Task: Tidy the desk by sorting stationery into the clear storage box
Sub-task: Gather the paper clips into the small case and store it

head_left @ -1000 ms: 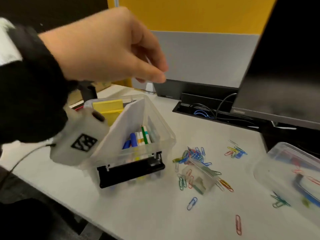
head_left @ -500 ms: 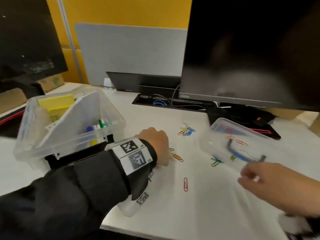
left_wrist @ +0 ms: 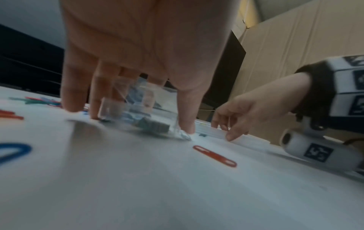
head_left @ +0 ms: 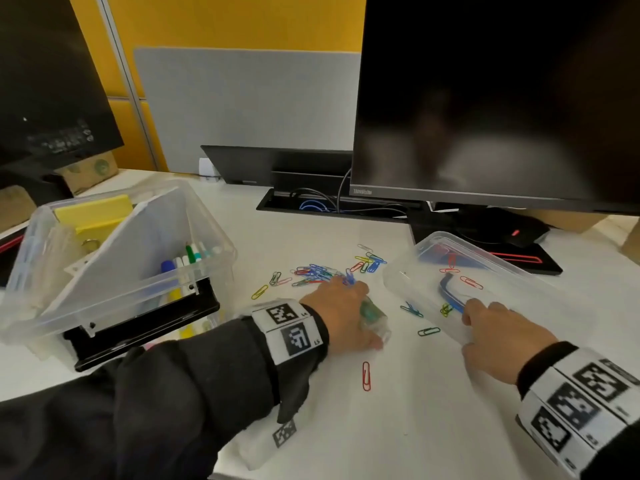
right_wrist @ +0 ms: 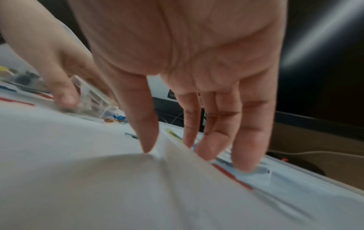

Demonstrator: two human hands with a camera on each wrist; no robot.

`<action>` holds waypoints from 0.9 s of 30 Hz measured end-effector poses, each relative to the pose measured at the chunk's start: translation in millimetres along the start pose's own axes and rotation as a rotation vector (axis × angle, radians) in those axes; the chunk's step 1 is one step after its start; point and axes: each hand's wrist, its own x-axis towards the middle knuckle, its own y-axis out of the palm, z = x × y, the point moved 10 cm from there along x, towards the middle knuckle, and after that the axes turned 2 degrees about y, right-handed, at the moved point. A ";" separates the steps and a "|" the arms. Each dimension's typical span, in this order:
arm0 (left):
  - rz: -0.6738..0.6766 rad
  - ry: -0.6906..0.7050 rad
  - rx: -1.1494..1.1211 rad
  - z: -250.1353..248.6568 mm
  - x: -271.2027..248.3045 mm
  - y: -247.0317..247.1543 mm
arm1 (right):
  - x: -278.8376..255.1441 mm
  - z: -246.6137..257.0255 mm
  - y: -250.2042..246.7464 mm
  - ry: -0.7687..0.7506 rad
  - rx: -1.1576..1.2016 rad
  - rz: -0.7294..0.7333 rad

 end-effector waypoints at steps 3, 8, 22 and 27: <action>-0.135 0.024 -0.064 0.1 -0.4 -19.2 | -2.5 -13.4 -2.9 0.072 -0.087 -0.016; -0.281 0.022 -0.186 16.3 -6.0 -46.1 | -8.7 -26.4 -12.8 0.140 -0.107 -0.107; -0.257 0.327 -0.352 -48.9 -18.6 -40.7 | -20.2 74.8 -38.6 -0.607 0.797 0.091; -0.176 -0.111 0.010 22.1 -10.5 -37.9 | 2.8 52.9 -34.3 -0.407 0.605 -0.051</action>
